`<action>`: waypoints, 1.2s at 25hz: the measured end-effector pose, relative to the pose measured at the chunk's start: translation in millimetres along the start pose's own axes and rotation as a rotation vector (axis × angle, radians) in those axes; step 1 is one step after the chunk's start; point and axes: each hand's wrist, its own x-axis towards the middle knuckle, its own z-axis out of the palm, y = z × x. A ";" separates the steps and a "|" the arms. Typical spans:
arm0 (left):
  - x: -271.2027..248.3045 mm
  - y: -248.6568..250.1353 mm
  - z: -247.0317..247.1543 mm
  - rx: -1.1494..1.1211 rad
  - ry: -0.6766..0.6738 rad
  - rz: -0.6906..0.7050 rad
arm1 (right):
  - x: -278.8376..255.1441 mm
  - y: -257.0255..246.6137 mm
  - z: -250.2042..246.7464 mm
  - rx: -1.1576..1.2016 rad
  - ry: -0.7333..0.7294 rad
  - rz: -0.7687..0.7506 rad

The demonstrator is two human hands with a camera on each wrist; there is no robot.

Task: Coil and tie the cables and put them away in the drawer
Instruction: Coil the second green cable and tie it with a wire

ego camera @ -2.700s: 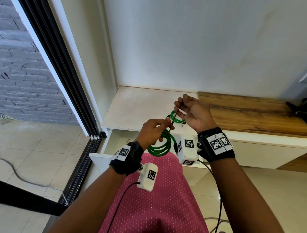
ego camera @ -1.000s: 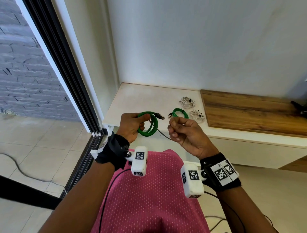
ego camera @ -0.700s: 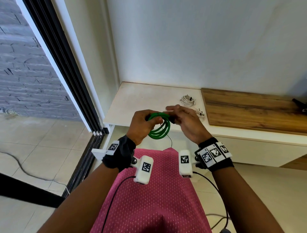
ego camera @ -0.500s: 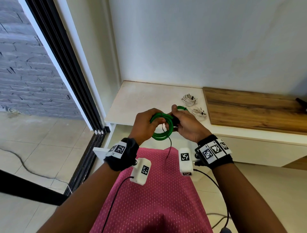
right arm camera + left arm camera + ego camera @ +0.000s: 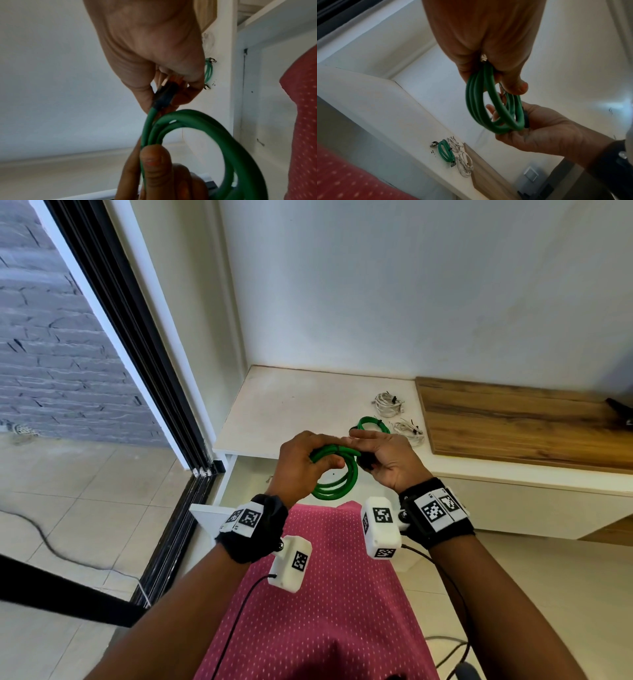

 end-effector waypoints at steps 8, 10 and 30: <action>-5.2 7.0 -3.9 -0.411 -0.123 -0.285 | -5.8 -0.2 1.4 -0.489 0.097 -0.392; -4.9 7.5 -5.6 -0.390 -0.162 -0.301 | -7.5 -2.1 4.5 -0.685 0.113 -0.517; -1.7 -6.0 -4.1 -0.843 -0.058 -0.731 | -27.0 34.5 -3.4 -0.929 -0.133 -0.890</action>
